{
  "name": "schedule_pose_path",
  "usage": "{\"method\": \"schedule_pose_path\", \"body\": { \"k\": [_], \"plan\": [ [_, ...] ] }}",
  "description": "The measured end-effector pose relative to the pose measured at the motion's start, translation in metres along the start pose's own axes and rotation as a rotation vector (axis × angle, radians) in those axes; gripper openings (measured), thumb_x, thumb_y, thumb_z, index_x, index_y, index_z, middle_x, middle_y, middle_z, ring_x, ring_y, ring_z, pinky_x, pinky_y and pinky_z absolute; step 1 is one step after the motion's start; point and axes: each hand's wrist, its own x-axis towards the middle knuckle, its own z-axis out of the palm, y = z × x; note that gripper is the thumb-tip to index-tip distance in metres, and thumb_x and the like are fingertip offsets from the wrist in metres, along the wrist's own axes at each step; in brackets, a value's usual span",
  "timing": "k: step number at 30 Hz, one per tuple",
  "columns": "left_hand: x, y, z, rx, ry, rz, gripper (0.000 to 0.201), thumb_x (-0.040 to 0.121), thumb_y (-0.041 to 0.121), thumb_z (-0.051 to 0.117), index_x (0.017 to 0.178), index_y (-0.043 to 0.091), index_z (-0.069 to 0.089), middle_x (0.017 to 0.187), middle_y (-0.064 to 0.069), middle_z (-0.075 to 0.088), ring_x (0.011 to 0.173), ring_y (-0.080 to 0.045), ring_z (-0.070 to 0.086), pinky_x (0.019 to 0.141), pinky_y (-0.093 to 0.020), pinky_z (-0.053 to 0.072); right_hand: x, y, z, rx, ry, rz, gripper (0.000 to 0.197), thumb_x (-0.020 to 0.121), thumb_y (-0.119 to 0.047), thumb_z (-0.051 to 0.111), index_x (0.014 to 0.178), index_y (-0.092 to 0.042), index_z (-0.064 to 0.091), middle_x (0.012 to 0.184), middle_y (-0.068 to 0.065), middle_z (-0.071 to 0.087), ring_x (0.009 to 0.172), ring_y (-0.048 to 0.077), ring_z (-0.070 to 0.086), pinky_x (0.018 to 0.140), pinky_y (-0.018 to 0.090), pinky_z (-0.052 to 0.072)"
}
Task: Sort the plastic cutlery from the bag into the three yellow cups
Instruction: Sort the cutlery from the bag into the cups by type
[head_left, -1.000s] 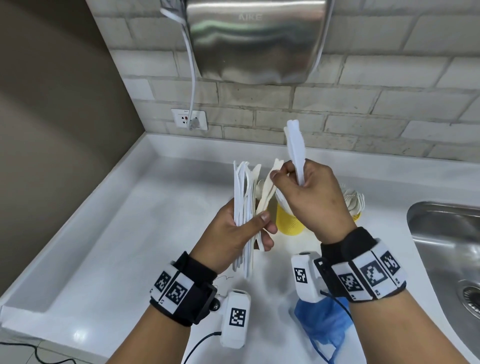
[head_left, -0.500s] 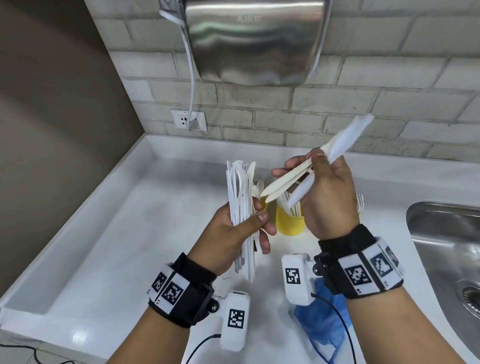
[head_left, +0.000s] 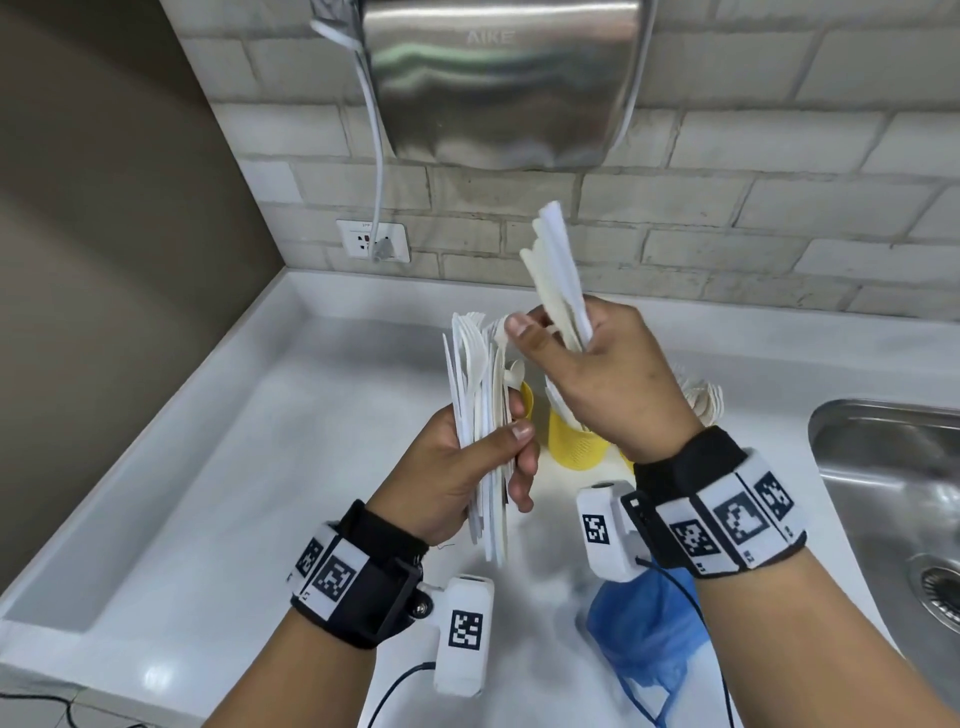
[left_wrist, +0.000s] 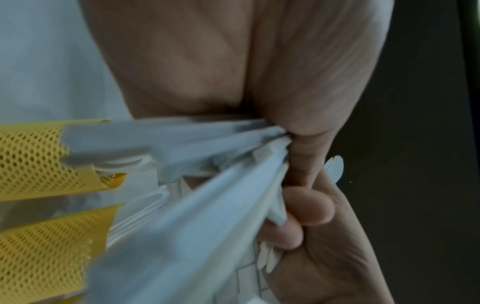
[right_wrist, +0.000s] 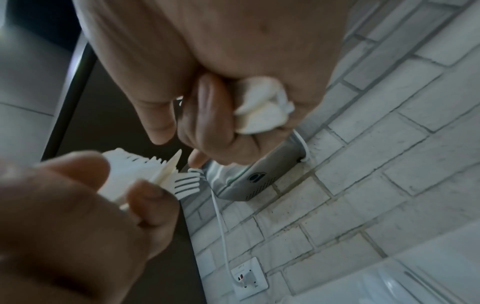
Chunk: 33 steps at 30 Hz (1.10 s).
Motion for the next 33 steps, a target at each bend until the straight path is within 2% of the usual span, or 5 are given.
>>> {"method": "schedule_pose_path", "body": {
  "k": [6, 11, 15, 23, 33],
  "plan": [
    [0.000, -0.004, -0.002, 0.059, -0.009, -0.011, 0.008, 0.097, 0.013, 0.059, 0.102, 0.009, 0.055, 0.067, -0.010, 0.057, 0.048, -0.021, 0.052, 0.056, -0.034, 0.053, 0.003, 0.002, 0.007, -0.077, 0.033, 0.025, 0.013, 0.091, -0.026, 0.074, 0.081, -0.019, 0.071, 0.053, -0.012, 0.054, 0.048, 0.004, 0.049, 0.053, 0.015, 0.041],
    [0.000, -0.005, -0.001, 0.065, 0.014, -0.005, 0.015, 0.098, 0.021, 0.061, 0.099, 0.007, 0.055, 0.067, -0.009, 0.056, 0.049, -0.020, 0.050, 0.057, -0.034, 0.053, -0.001, 0.000, 0.006, -0.148, -0.013, -0.006, 0.020, 0.094, -0.023, 0.069, 0.077, -0.012, 0.065, 0.061, 0.000, 0.060, 0.052, 0.010, 0.054, 0.053, 0.020, 0.045],
    [0.003, -0.006, -0.002, 0.096, 0.071, 0.011, 0.018, 0.098, 0.021, 0.060, 0.097, 0.005, 0.052, 0.065, -0.007, 0.055, 0.048, -0.020, 0.049, 0.055, -0.034, 0.052, -0.007, -0.004, 0.004, -0.136, -0.094, 0.018, 0.030, 0.097, -0.015, 0.064, 0.068, -0.019, 0.056, 0.049, -0.011, 0.054, 0.045, 0.002, 0.053, 0.048, 0.008, 0.036],
    [0.004, -0.004, -0.003, 0.081, 0.079, 0.020, 0.022, 0.093, 0.025, 0.065, 0.086, 0.005, 0.058, 0.064, -0.009, 0.056, 0.047, -0.020, 0.050, 0.053, -0.033, 0.052, -0.007, 0.002, 0.005, -0.207, -0.204, 0.002, 0.028, 0.093, -0.034, 0.070, 0.075, -0.014, 0.062, 0.062, 0.005, 0.069, 0.061, 0.023, 0.070, 0.067, 0.042, 0.057],
    [0.002, -0.002, -0.002, 0.099, 0.080, -0.018, 0.025, 0.095, 0.027, 0.059, 0.097, 0.002, 0.054, 0.068, -0.009, 0.061, 0.052, -0.023, 0.058, 0.059, -0.036, 0.054, -0.011, -0.002, 0.007, -0.190, -0.033, 0.006, 0.033, 0.092, -0.016, 0.064, 0.063, -0.012, 0.050, 0.049, -0.006, 0.048, 0.046, 0.009, 0.046, 0.046, 0.017, 0.038]
  ]
}}
